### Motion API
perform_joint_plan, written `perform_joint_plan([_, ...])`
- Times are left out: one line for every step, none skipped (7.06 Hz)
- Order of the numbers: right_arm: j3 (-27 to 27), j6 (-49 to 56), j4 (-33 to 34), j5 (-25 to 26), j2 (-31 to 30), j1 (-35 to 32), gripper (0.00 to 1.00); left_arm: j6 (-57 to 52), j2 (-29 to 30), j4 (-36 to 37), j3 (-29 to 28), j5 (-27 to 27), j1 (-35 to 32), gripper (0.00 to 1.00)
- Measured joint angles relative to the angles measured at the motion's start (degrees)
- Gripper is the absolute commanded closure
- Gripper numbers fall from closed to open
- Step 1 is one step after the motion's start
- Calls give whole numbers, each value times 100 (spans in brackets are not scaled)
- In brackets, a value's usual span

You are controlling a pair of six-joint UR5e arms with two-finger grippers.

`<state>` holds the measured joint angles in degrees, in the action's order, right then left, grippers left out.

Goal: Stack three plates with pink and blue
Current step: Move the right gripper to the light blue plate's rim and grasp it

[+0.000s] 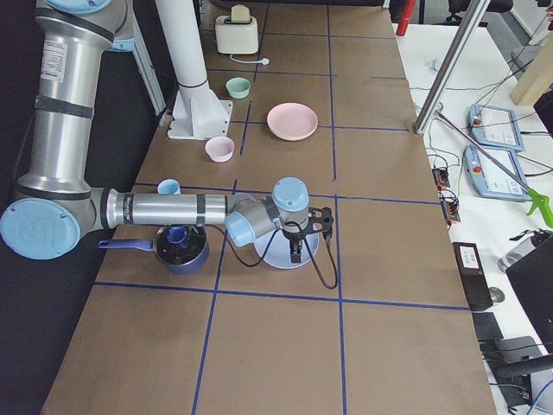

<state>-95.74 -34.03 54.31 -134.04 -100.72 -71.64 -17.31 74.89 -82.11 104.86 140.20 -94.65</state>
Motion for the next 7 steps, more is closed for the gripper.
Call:
perform_joint_plan([585, -582, -1025, 159, 21, 252, 5, -1, -6, -5, 4, 17, -6, 0])
perform_joint_plan([990, -920, -1667, 215, 17, 382, 6, -1, -8, -6, 6, 22, -7, 0])
perform_joint_plan([1202, -1026, -1907, 225, -2, 461, 10, -1, -9, -7, 10, 24, -9, 0])
perform_joint_plan([1364, -1040, -1999, 226, -12, 539, 22, -1, -10, -7, 17, 25, -10, 0])
perform_joint_plan([1456, -1050, -2030, 221, -15, 609, 26, -1, -10, -7, 24, 25, -10, 0])
perform_joint_plan([1495, -1062, -2039, 213, -17, 683, 61, -1, -10, -7, 35, 25, -10, 0])
perform_joint_plan([1506, -1074, -2048, 179, -18, 743, 85, -1, -10, -7, 47, 25, -10, 0])
